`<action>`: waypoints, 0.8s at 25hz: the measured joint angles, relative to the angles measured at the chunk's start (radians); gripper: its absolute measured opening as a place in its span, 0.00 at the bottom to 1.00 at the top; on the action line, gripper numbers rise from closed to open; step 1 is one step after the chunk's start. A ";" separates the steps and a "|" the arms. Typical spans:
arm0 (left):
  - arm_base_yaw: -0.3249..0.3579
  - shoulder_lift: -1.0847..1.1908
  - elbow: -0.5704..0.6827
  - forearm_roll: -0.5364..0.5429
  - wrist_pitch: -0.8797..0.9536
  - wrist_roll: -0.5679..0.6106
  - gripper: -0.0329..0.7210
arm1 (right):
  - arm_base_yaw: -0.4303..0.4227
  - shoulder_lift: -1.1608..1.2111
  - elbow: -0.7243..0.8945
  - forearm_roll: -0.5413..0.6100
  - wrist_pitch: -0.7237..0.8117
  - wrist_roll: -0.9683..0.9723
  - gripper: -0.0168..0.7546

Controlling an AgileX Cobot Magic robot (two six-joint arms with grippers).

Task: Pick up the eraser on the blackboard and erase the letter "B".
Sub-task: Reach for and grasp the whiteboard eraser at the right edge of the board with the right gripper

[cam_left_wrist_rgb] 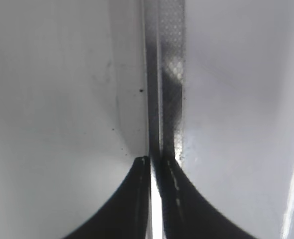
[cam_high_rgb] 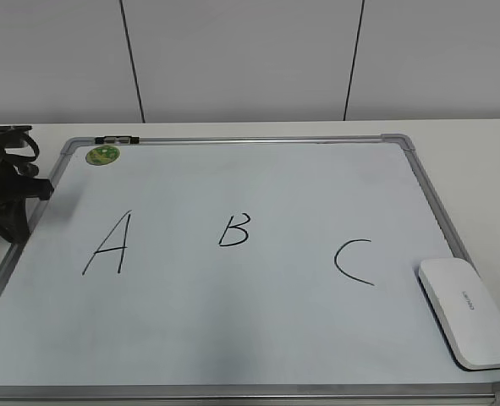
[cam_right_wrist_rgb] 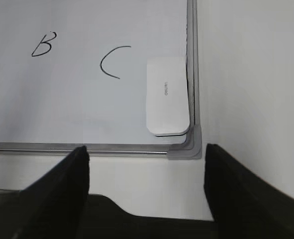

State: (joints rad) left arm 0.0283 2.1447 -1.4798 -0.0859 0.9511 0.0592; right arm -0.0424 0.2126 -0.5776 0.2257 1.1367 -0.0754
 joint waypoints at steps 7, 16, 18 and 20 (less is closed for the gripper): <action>0.000 0.000 0.000 -0.002 0.002 0.000 0.08 | 0.047 0.253 -0.073 0.061 -0.028 0.000 0.71; 0.000 0.000 0.000 -0.002 0.006 0.000 0.08 | 0.128 0.578 -0.073 0.030 -0.056 -0.002 0.71; 0.000 0.000 0.000 -0.002 0.006 0.000 0.08 | 0.140 0.626 -0.073 0.016 -0.068 -0.002 0.71; 0.000 0.000 0.000 -0.002 0.006 0.000 0.08 | 0.148 0.684 -0.083 0.000 -0.081 -0.002 0.71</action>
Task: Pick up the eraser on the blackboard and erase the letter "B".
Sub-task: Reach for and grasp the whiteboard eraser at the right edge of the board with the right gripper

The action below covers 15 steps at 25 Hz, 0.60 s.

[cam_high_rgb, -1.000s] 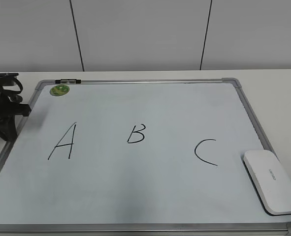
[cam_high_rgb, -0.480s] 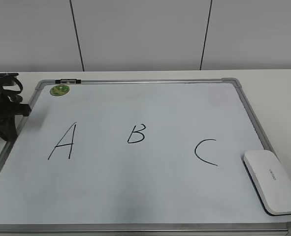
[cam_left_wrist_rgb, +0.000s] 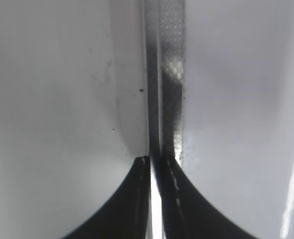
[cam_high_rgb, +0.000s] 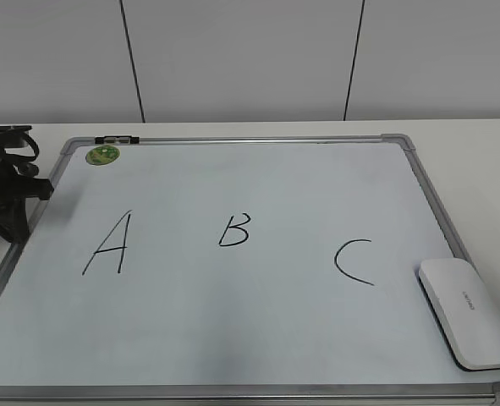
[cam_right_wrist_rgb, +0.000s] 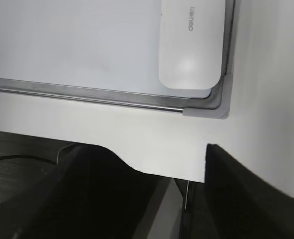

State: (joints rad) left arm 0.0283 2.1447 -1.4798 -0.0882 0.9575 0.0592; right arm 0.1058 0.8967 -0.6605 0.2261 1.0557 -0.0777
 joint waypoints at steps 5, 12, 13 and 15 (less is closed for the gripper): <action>0.006 0.000 0.000 -0.005 0.002 0.000 0.08 | 0.023 0.147 -0.066 -0.029 -0.012 0.002 0.71; 0.006 0.000 0.000 -0.005 0.002 0.000 0.08 | 0.033 0.334 -0.127 -0.092 -0.057 0.066 0.71; 0.006 0.000 0.000 -0.006 0.002 0.000 0.08 | 0.033 0.358 -0.130 -0.093 -0.072 0.078 0.71; 0.006 0.000 0.000 -0.006 0.002 0.000 0.08 | 0.035 0.394 -0.131 -0.094 -0.089 0.083 0.71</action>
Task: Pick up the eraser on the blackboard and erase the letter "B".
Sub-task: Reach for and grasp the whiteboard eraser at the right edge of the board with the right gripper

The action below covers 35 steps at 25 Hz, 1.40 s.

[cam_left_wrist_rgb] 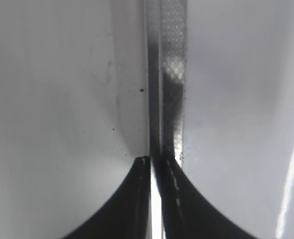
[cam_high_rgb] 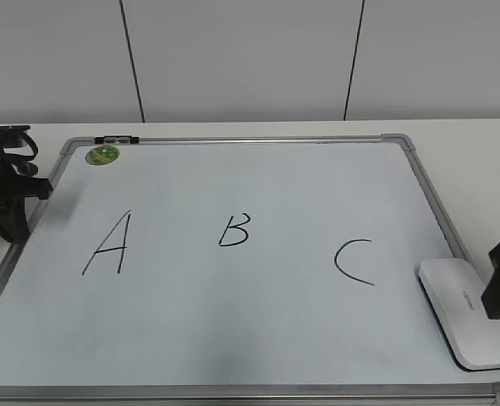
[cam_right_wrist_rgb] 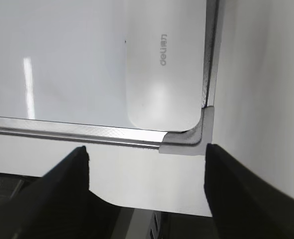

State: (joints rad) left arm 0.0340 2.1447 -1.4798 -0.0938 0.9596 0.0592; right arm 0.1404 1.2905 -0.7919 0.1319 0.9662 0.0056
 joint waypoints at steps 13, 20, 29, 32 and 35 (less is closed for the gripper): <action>0.000 0.000 0.000 0.000 0.000 0.000 0.09 | 0.013 0.161 -0.027 -0.015 -0.064 0.015 0.71; 0.000 0.000 0.000 0.000 0.000 0.000 0.09 | 0.084 0.253 -0.109 -0.132 -0.066 0.119 0.71; 0.000 0.000 0.000 -0.002 0.000 0.000 0.09 | 0.084 0.294 -0.126 -0.152 -0.066 0.154 0.84; 0.000 0.000 0.000 -0.004 0.000 0.000 0.10 | 0.084 0.321 -0.126 -0.154 -0.066 0.154 0.88; 0.000 0.000 0.000 -0.006 0.000 0.000 0.10 | 0.084 0.350 -0.140 -0.154 -0.066 0.154 0.89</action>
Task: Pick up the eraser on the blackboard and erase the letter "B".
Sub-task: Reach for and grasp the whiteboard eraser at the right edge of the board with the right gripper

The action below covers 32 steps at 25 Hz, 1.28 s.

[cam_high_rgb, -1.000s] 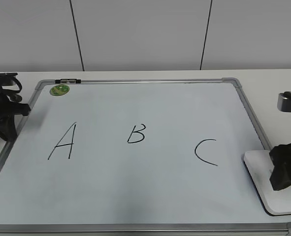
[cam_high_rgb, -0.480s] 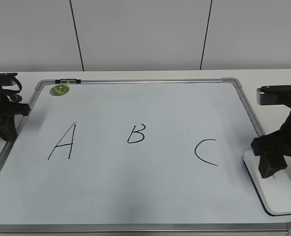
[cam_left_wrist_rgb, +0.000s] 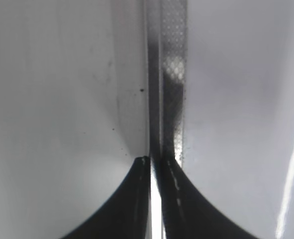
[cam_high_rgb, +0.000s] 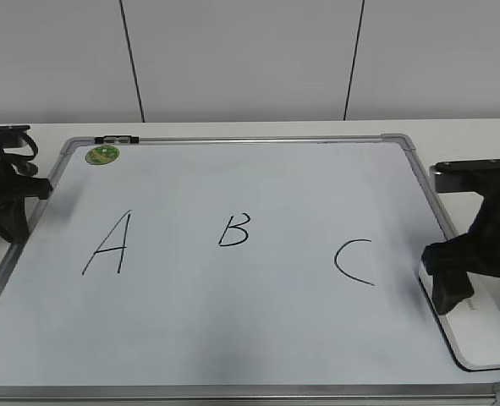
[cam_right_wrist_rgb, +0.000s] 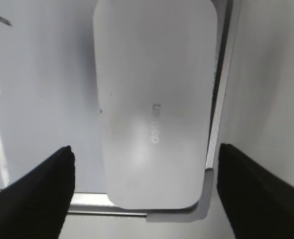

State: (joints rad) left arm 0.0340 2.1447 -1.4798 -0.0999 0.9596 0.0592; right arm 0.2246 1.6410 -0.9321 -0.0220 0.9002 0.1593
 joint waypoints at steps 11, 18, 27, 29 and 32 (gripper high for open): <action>0.000 0.000 0.000 -0.006 0.000 0.000 0.10 | -0.080 0.068 -0.046 0.058 0.004 -0.040 0.89; 0.000 0.000 0.000 -0.006 0.000 0.000 0.10 | -0.090 0.078 -0.052 0.141 0.006 -0.148 0.89; 0.002 0.000 0.000 -0.008 0.000 0.000 0.10 | -0.090 0.082 -0.052 0.110 -0.006 -0.159 0.88; 0.002 0.000 0.000 -0.008 0.000 0.000 0.10 | -0.090 0.097 -0.052 0.108 -0.008 -0.159 0.88; 0.002 0.000 0.000 -0.008 0.000 0.000 0.10 | -0.090 0.124 -0.052 0.106 -0.015 -0.159 0.88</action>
State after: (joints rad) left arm 0.0359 2.1447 -1.4798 -0.1081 0.9596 0.0592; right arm 0.1346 1.7652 -0.9845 0.0842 0.8856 0.0000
